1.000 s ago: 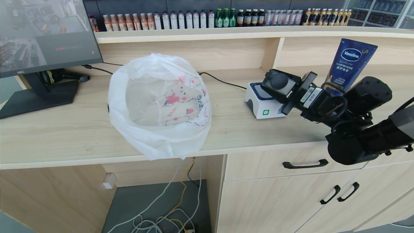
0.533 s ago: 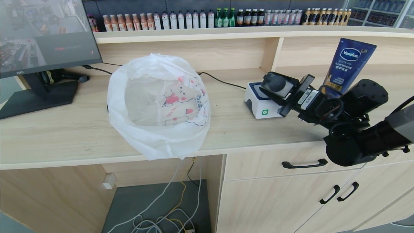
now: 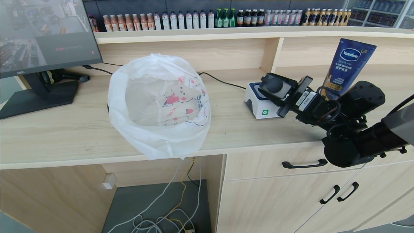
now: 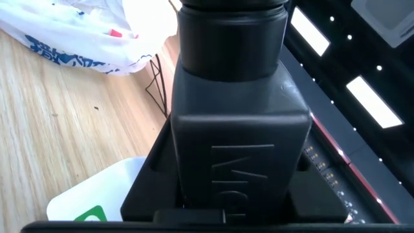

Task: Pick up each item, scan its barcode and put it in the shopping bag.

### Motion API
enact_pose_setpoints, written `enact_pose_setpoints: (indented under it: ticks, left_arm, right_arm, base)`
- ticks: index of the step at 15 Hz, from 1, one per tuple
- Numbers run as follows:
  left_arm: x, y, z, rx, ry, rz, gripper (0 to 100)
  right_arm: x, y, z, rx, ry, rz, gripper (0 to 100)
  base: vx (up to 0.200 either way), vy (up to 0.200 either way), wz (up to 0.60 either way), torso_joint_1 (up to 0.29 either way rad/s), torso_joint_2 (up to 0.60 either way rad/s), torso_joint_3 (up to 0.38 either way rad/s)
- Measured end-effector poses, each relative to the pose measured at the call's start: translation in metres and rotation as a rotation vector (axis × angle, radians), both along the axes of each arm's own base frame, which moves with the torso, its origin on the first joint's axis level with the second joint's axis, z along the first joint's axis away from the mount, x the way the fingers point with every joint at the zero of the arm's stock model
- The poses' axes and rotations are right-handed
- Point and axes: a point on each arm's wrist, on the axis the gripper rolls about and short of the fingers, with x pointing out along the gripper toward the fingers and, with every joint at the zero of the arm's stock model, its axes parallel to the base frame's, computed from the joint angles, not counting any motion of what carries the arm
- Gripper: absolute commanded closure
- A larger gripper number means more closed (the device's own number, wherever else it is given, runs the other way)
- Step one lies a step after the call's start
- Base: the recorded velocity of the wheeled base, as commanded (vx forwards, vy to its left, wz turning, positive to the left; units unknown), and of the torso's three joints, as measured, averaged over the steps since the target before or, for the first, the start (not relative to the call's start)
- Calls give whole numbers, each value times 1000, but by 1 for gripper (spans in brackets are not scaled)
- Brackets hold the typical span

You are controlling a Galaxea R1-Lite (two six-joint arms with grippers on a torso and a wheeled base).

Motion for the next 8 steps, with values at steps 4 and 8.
enact_pose_setpoints:
  ticks: [4,8]
  left_arm:
    - [0,0,0,0,0,0,0]
    - [0,0,0,0,0,0,0]
  right_arm:
    - [1,0,-4,-1,12,-2,100]
    - [1,0,-5,-2,17,-2,100]
  base:
    - [0,0,0,0,0,0]
    - [0,0,0,0,0,0]
